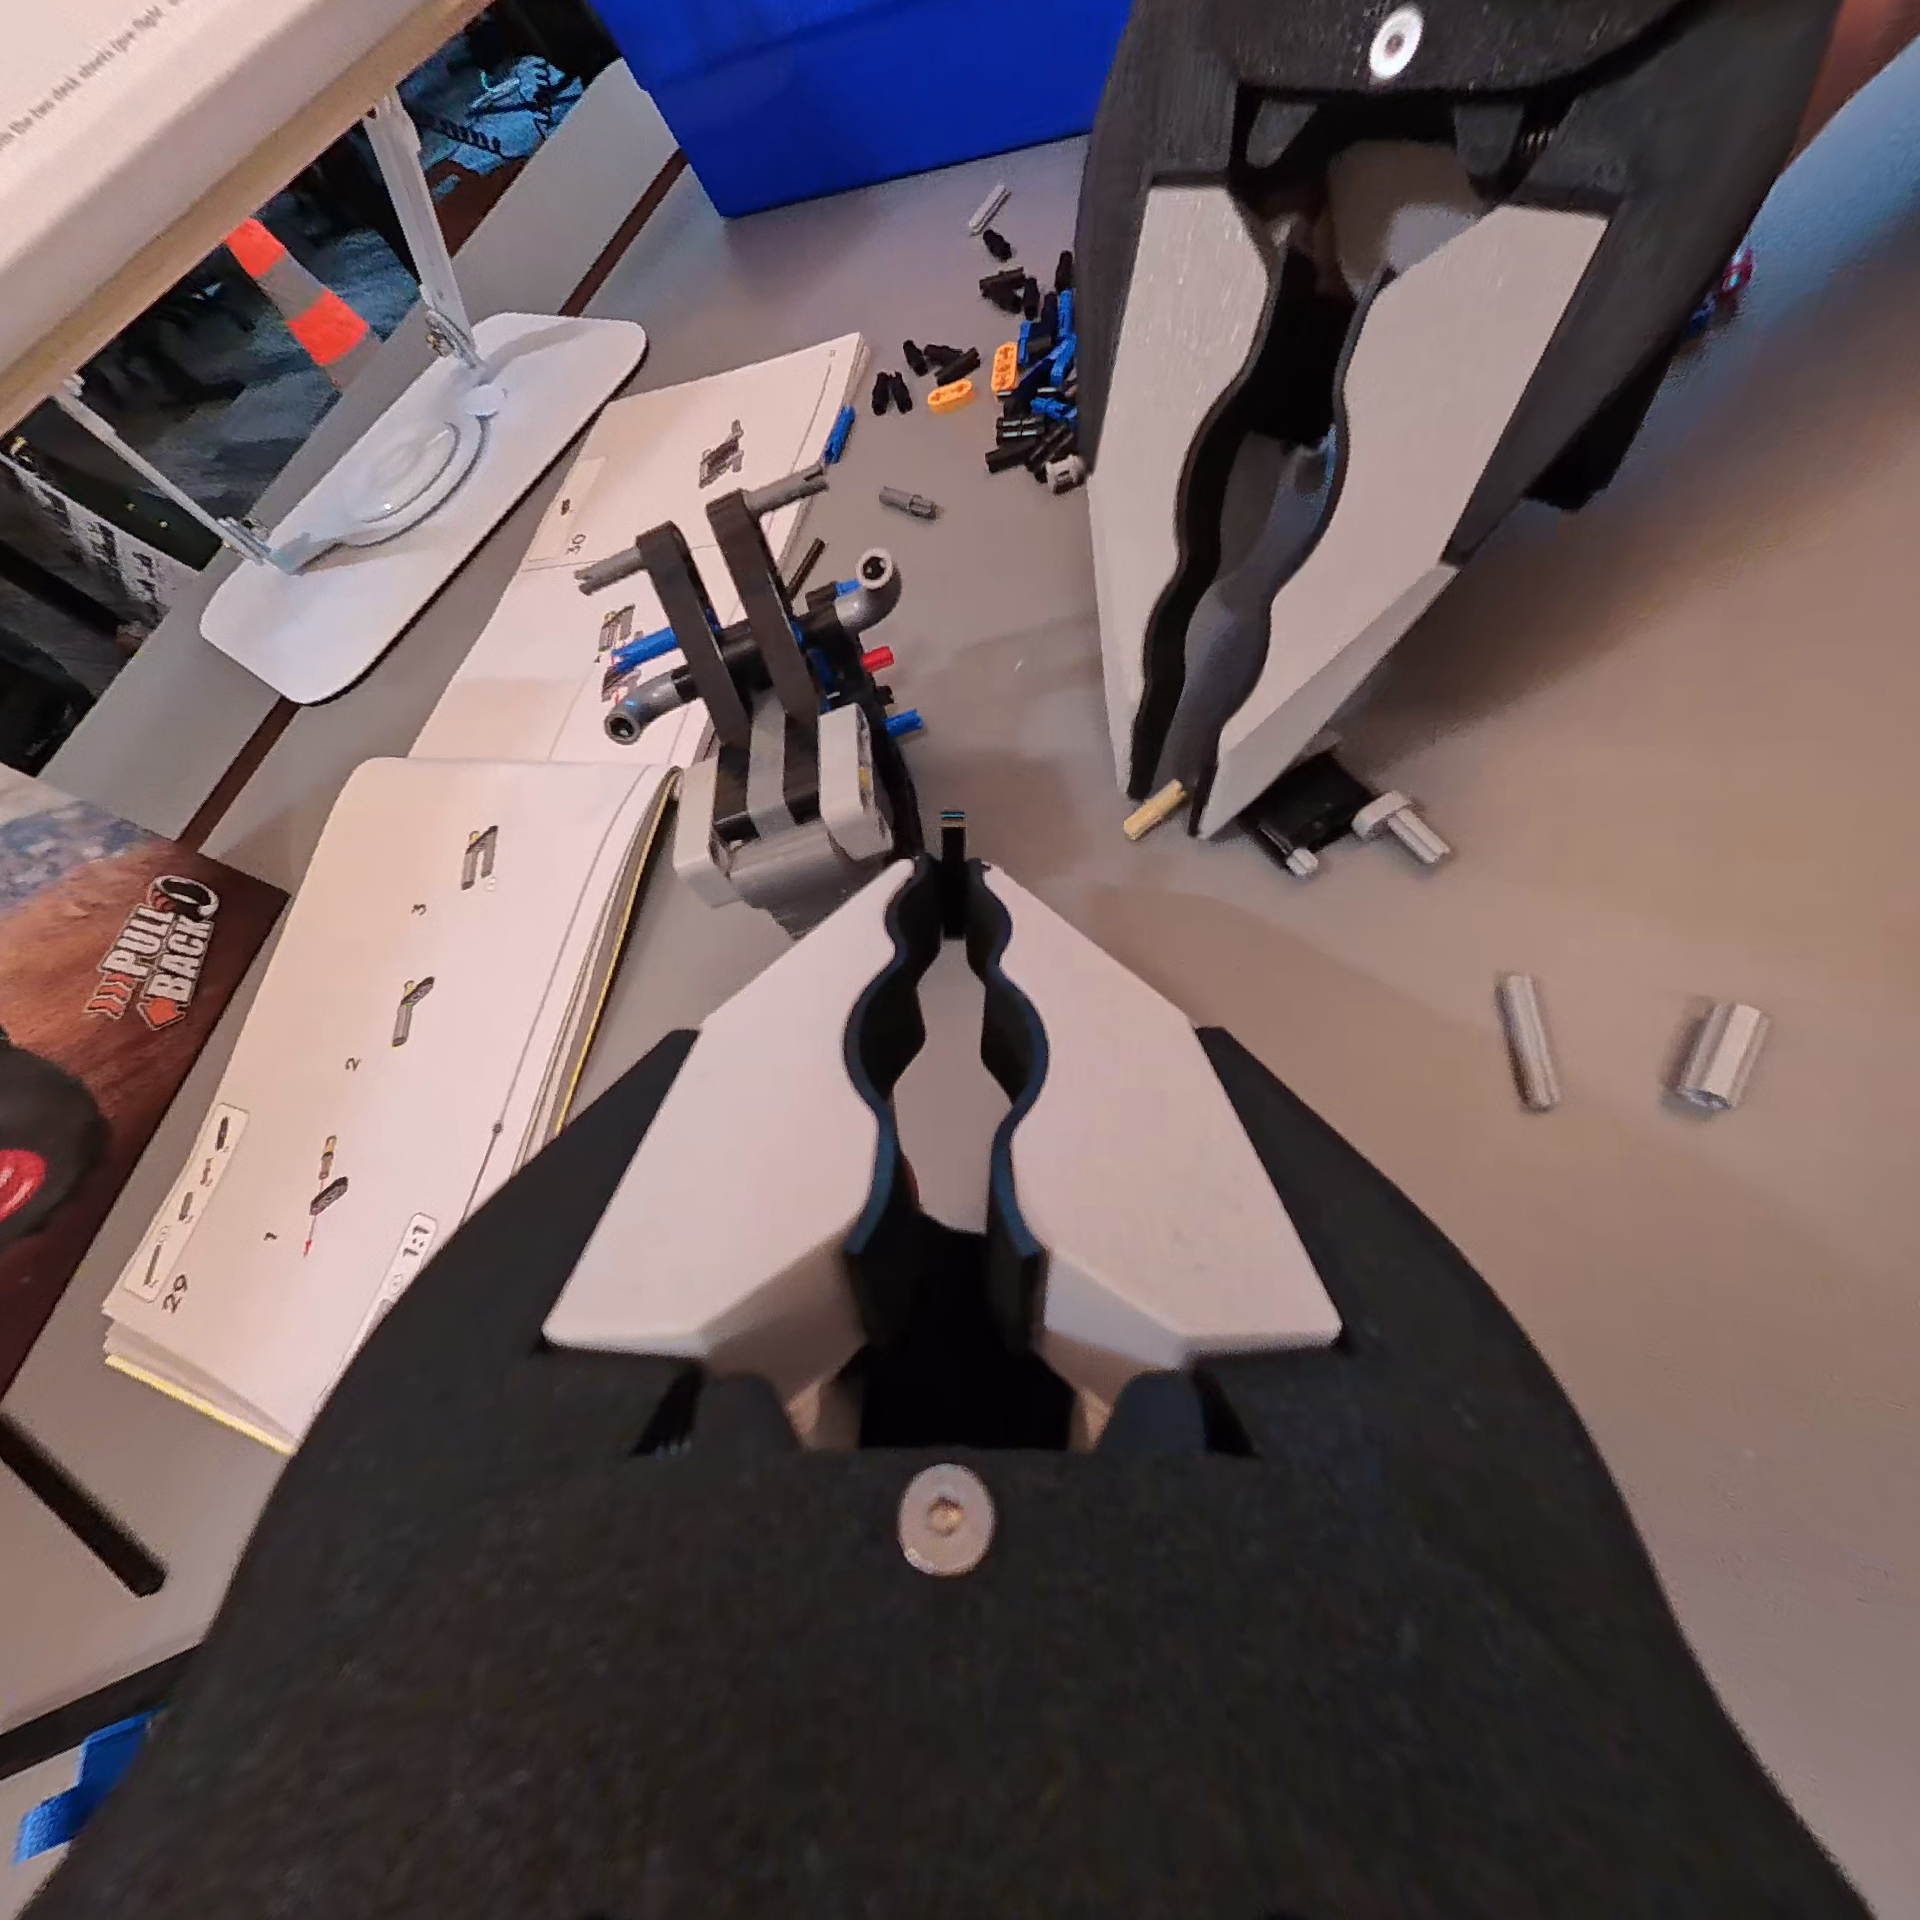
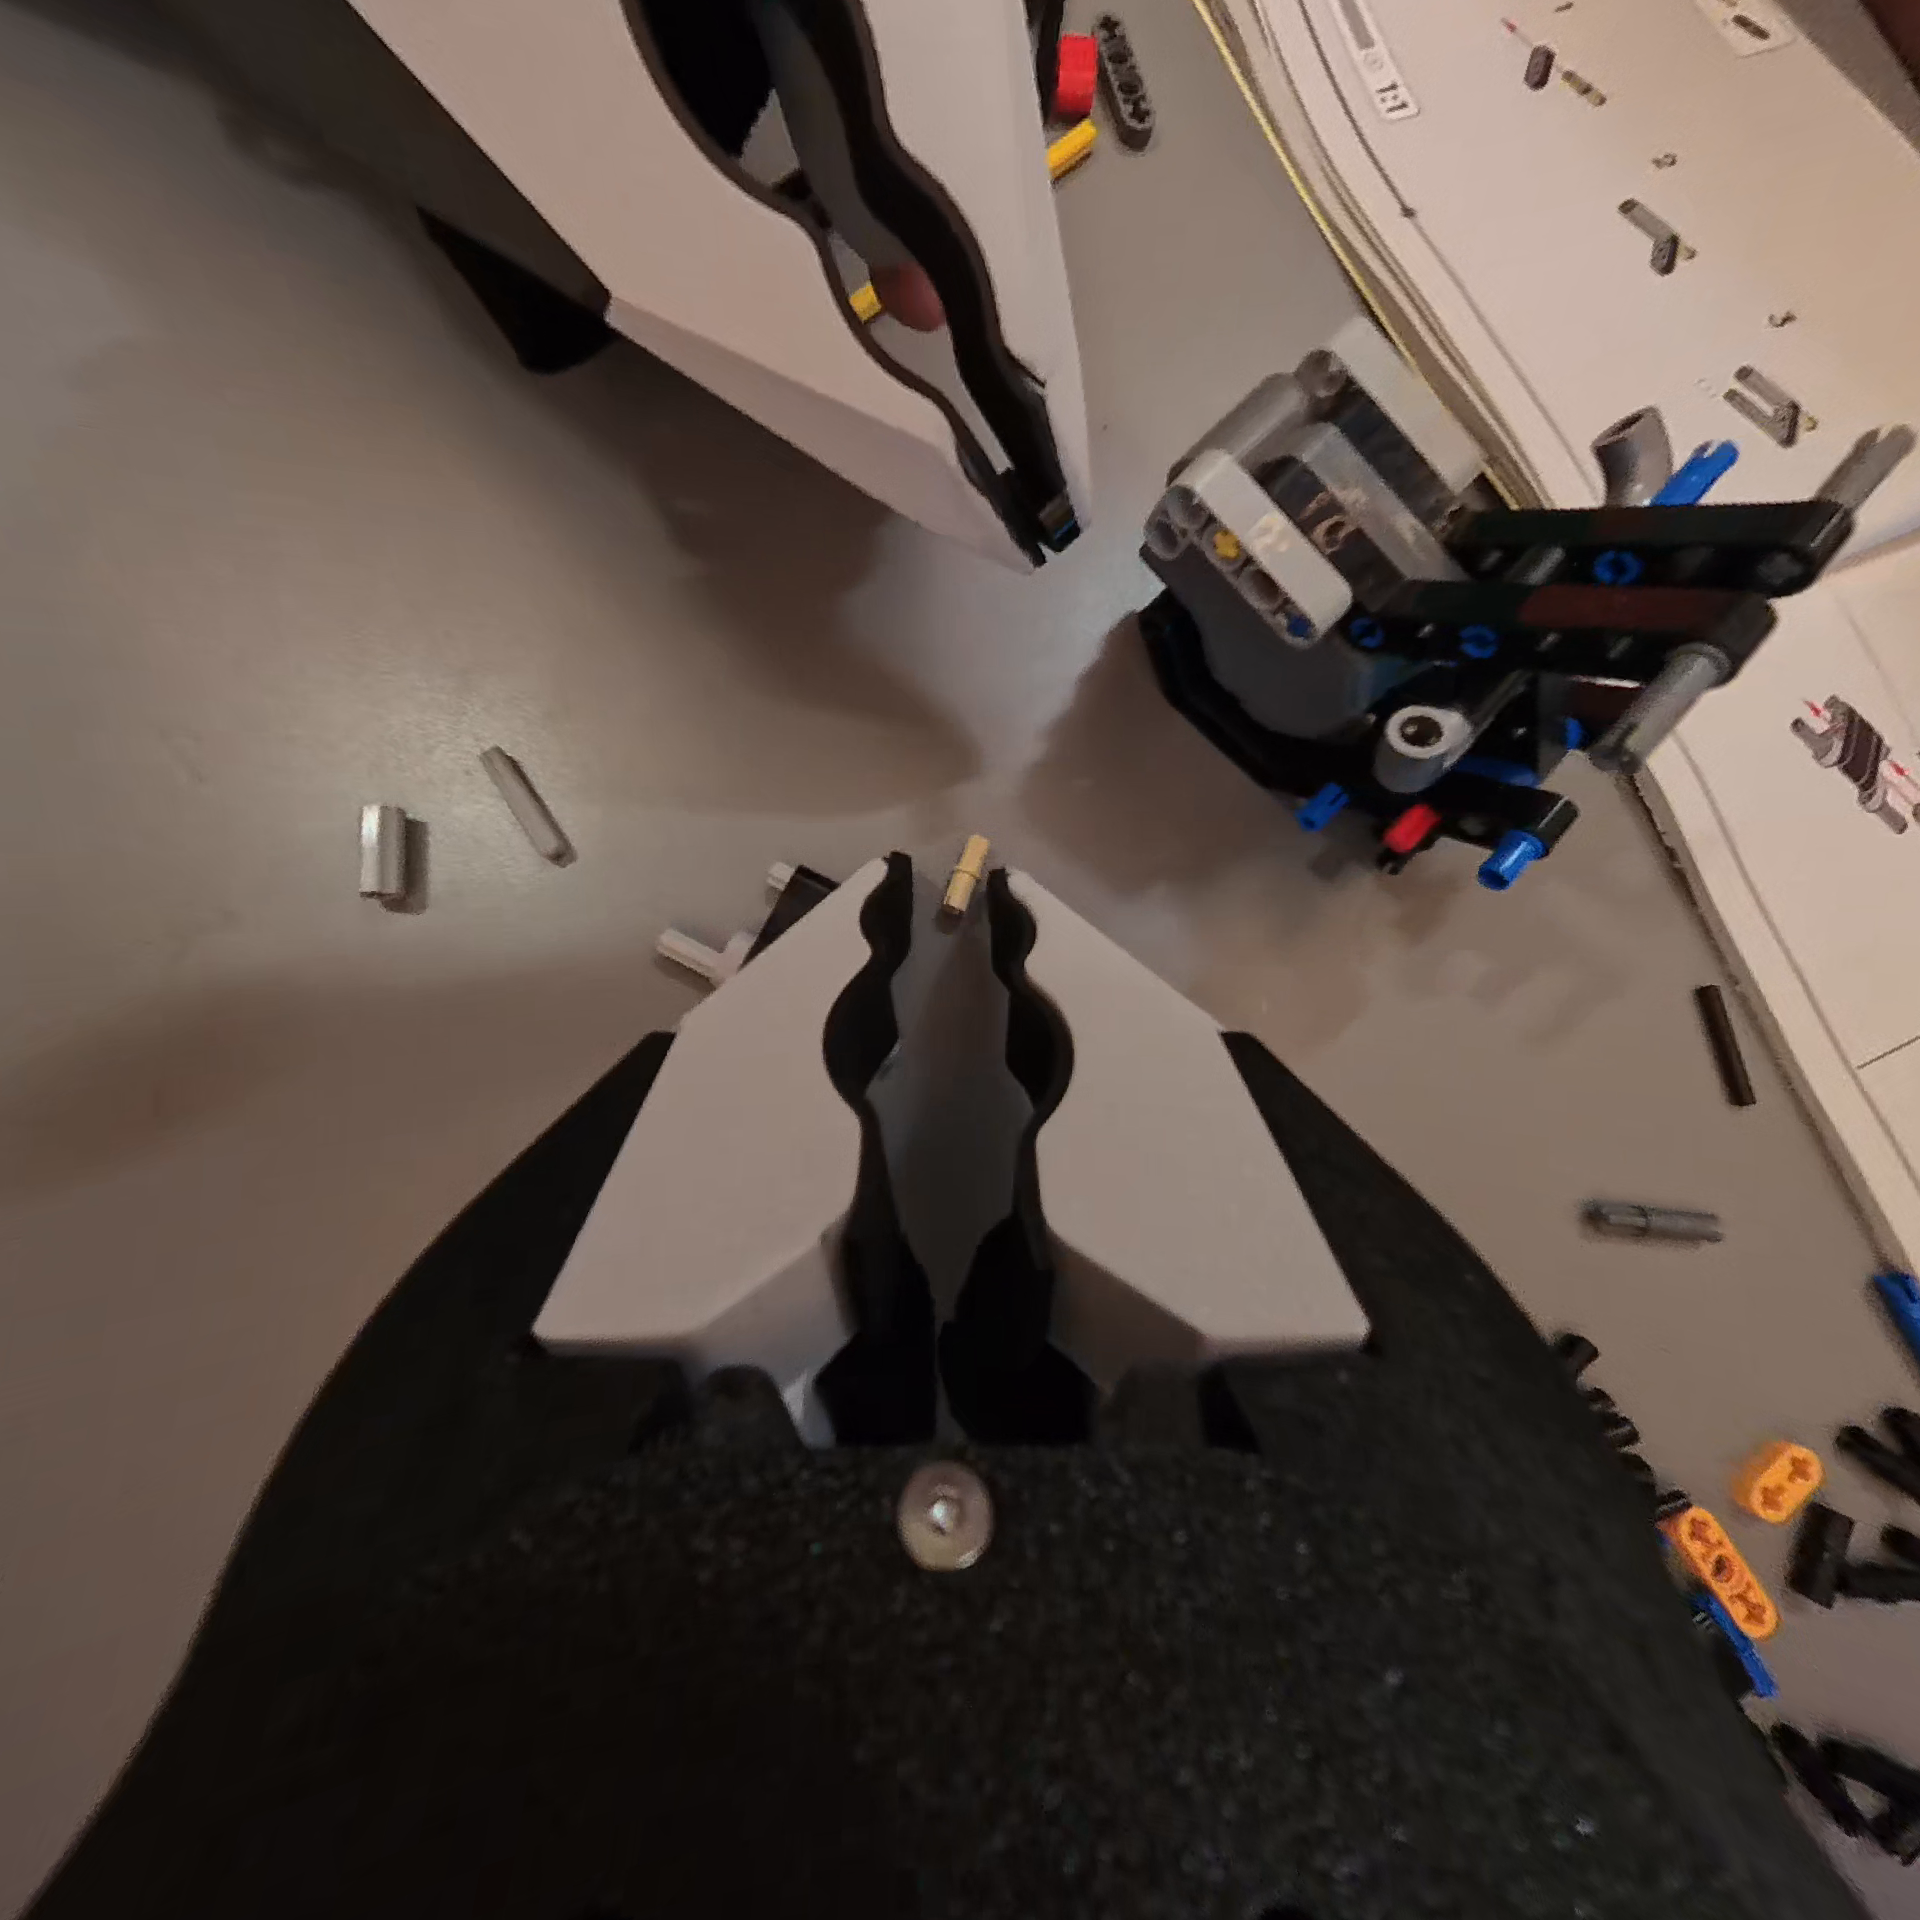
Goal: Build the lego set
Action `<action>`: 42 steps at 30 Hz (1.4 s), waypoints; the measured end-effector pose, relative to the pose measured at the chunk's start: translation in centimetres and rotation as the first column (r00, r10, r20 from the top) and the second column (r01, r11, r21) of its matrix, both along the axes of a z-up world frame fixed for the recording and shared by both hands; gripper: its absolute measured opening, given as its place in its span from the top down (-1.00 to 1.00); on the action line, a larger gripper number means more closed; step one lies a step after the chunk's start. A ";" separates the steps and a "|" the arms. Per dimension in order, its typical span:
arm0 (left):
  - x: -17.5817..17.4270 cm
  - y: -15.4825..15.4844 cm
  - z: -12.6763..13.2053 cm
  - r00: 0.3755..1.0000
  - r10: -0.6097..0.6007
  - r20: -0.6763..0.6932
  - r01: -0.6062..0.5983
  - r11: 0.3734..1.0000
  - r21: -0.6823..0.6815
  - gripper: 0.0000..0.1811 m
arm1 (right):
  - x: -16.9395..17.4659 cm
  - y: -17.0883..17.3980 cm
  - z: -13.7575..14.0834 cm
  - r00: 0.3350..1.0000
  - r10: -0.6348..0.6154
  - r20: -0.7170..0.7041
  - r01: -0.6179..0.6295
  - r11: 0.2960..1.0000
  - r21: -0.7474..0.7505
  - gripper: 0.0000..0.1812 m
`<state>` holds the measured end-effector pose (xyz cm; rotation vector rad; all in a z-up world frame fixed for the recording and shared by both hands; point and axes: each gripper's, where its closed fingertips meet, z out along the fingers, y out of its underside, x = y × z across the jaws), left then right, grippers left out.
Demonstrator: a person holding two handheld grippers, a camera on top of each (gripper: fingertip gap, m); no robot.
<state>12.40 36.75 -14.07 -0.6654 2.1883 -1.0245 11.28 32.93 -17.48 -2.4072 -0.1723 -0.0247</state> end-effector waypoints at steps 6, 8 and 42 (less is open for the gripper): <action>-0.2 -0.2 0.0 1.000 -0.007 -0.001 0.007 1.000 -0.001 0.98 | 0.3 0.0 -0.1 0.999 -0.015 0.030 0.014 0.999 0.032 0.92; -0.2 -0.3 -0.1 1.000 -0.011 -0.006 0.011 1.000 0.001 0.98 | 0.4 0.0 -0.1 0.999 -0.015 0.036 0.013 0.999 0.051 0.95; 0.4 -1.2 1.5 0.995 0.091 -0.042 -0.098 0.971 -0.220 0.98 | 0.7 2.6 5.8 0.832 -0.124 -0.540 0.321 0.903 0.287 0.97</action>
